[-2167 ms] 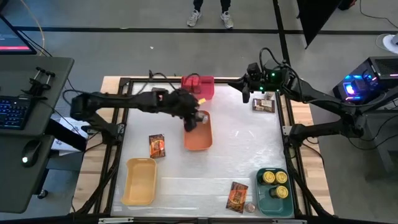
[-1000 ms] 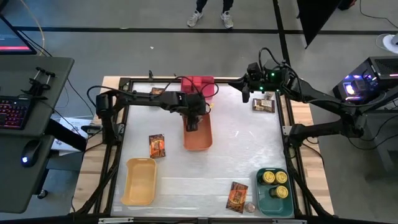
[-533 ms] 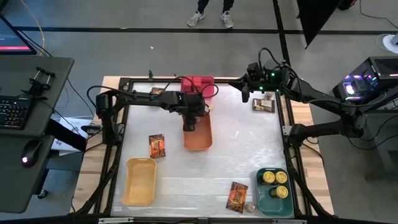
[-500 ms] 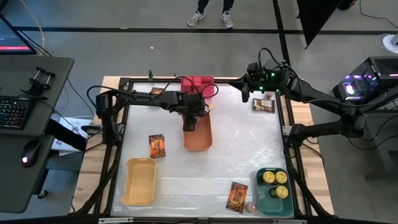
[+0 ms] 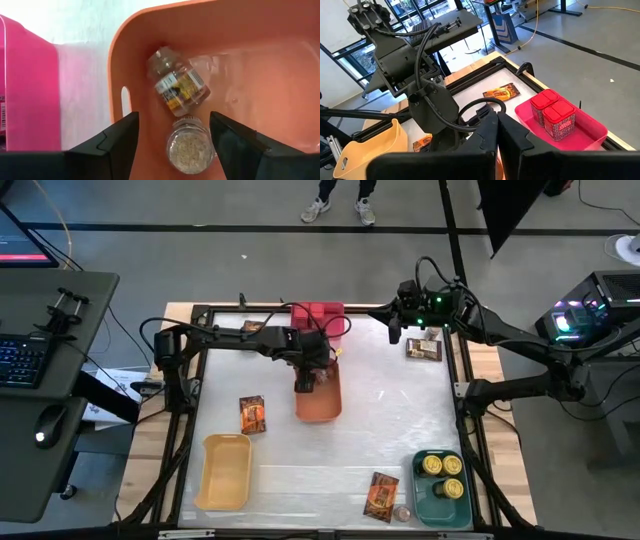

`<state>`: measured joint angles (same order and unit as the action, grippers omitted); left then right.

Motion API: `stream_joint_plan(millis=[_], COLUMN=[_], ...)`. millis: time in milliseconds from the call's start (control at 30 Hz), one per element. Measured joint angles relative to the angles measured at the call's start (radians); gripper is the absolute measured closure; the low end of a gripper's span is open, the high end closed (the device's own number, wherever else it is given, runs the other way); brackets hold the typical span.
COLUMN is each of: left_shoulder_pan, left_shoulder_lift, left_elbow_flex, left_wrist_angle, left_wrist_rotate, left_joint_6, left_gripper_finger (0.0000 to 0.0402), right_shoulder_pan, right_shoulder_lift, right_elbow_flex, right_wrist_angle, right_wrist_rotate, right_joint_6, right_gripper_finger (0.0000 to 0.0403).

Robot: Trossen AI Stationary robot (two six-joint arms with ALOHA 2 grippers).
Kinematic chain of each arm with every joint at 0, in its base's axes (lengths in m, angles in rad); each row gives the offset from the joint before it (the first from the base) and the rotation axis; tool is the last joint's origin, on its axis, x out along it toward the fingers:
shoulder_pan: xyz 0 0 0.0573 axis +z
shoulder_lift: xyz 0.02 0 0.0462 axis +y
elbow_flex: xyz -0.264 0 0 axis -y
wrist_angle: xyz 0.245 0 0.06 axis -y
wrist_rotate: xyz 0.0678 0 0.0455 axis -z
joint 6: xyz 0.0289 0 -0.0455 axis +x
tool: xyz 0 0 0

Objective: Sort spices by type
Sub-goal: Put the top left brown spice bottle into the orange can

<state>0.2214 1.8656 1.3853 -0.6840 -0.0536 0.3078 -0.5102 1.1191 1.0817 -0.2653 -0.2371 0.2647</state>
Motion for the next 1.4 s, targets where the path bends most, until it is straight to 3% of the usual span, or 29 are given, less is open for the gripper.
stream_joint_plan(millis=[333, 600, 767, 1067, 1400], left_shoulder_pan=[0.001, 0.013, -0.028, -0.060, -0.047], left_shoulder_lift=[-0.061, -0.040, 0.002, 0.078, 0.098], left_elbow_flex=[0.003, 0.005, 0.005, 0.008, 0.033], left_wrist_angle=[-0.012, 0.041, 0.079, 0.095, 0.107], left_wrist_rotate=[0.006, 0.059, 0.066, 0.017, -0.072], left_joint_6=[-0.049, -0.343, -0.433, -0.509, -0.453], left_gripper_finger=[0.0166, 0.0167, 0.0167, 0.0167, 0.0168], right_shoulder_pan=[0.000, 0.000, 0.003, -0.007, -0.006], right_shoulder_lift=[0.000, 0.026, 0.057, 0.066, 0.066], right_elbow_flex=[0.000, 0.000, 0.000, 0.000, 0.000], right_wrist_angle=[0.000, -0.002, -0.001, 0.017, 0.053], right_wrist_rotate=[0.000, 0.000, -0.001, -0.005, -0.006], right_joint_6=[0.018, 0.029, 0.045, 0.051, 0.094], right_gripper_finger=[0.0402, 0.0402, 0.0402, 0.0402, 0.0402])
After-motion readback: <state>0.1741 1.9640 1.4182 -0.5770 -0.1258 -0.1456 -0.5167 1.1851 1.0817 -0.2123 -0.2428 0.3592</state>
